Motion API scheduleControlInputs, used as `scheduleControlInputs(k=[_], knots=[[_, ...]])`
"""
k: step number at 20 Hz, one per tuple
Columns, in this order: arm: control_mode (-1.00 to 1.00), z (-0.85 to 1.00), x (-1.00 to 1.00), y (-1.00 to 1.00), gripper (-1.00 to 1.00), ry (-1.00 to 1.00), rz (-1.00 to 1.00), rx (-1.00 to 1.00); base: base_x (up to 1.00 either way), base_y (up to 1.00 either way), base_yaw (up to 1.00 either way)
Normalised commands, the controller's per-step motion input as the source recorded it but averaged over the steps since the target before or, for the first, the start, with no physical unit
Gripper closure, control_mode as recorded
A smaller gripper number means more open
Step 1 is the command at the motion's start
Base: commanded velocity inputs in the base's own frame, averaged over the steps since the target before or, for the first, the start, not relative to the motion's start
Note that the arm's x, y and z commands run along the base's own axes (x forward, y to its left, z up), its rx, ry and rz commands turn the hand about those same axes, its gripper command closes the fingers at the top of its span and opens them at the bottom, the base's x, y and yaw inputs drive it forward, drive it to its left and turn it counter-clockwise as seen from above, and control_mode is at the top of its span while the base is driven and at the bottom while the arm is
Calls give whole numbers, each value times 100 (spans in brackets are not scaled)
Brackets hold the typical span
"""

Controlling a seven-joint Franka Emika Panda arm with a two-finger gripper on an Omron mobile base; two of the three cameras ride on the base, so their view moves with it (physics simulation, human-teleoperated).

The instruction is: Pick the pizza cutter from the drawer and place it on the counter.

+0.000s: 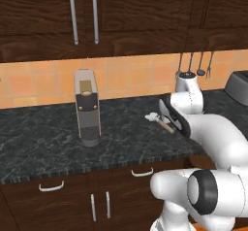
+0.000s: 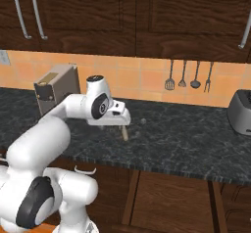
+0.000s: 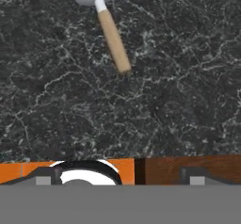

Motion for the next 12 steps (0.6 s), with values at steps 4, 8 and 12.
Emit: scheduleControlInputs(k=[4,8,12], knots=[[-100,64,-99,77,-100,-7,-29,3,0,0,0],[-100,100,-54,75,-100,-5,-13,5,0,0,0],[-100,100,-16,59,-100,-7,-1,1,0,0,0]])
